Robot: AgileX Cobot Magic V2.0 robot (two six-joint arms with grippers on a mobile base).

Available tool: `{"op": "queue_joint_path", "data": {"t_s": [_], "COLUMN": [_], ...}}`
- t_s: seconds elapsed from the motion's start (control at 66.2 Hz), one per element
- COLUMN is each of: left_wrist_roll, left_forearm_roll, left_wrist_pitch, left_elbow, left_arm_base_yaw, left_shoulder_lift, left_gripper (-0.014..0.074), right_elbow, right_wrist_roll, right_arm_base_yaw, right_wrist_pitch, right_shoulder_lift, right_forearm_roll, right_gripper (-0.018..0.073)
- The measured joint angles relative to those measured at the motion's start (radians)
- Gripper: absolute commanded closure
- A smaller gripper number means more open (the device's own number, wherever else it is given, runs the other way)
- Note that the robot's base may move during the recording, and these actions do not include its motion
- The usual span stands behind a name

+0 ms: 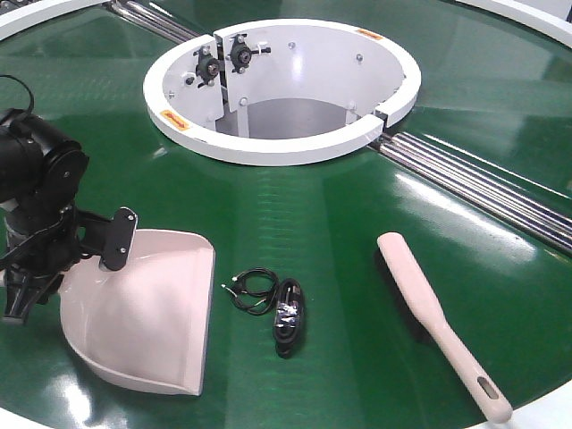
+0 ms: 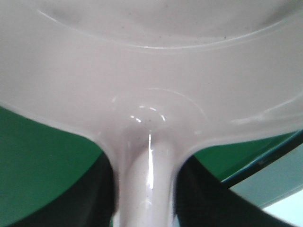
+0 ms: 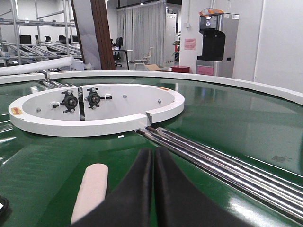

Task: Clean and inspect green conveyor with broom and dustpan
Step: 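Lift and tilt the dustpan with the left gripper, lip resting on belt, then reach the right gripper to the pink brush handle and grasp it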

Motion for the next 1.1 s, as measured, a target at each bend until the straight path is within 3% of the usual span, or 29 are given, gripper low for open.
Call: {"op": "queue_joint_path", "data": {"t_s": [1.103], "left_wrist_roll": [-0.001], "left_forearm_roll": [0.000], "left_wrist_pitch": [0.000], "left_elbow": [0.000], "left_arm_base_yaw": [0.000], "left_shoulder_lift": [0.000], "left_gripper": [0.0603], "right_elbow": [0.001], "right_wrist_roll": [0.000], "right_arm_base_yaw": [0.000], "right_wrist_pitch": [-0.043], "right_shoulder_lift": [0.000], "right_forearm_roll": [0.000], "right_gripper": [0.0568]}}
